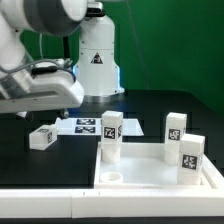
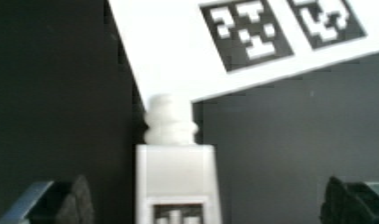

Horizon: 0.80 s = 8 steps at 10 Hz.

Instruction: Assemble square table

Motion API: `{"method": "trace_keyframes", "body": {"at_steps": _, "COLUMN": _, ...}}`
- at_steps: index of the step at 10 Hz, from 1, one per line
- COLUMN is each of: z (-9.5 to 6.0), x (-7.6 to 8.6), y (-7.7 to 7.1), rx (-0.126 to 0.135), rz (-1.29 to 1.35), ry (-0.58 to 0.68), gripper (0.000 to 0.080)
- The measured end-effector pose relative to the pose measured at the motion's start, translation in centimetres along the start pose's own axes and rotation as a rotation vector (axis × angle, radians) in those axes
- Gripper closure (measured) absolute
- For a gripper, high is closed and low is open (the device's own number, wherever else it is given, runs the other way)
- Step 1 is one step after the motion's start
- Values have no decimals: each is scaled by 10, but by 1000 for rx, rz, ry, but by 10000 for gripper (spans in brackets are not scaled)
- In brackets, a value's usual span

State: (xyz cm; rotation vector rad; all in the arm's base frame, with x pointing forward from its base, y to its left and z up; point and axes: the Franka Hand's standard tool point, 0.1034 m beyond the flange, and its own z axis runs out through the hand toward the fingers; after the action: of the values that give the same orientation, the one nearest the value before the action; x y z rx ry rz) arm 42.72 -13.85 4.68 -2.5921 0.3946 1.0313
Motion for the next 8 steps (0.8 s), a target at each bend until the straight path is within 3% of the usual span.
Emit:
{"method": "trace_keyframes", "body": {"at_steps": 2, "z": -23, "x": 20, "y": 1, "rx": -10, "rz": -8, "ry": -150, "gripper": 151}}
{"method": "trace_keyframes", "body": {"at_steps": 3, "z": -22, "x": 28, "y": 2, "rx": -8, "rz": 19, "ry": -215, "gripper": 151}}
{"method": "trace_keyframes", "body": {"at_steps": 5, "z": -23, "x": 32, "y": 3, "rx": -18, "rz": 32, "ry": -209, "gripper": 151}}
{"method": "trace_keyframes", "body": {"at_steps": 6, "z": -21, "x": 32, "y": 3, "rx": -19, "rz": 47, "ry": -212, "gripper": 151}}
{"method": "trace_keyframes", "body": {"at_steps": 8, "z": 8, "x": 29, "y": 2, "rx": -17, "rz": 73, "ry": -246, "gripper": 151}}
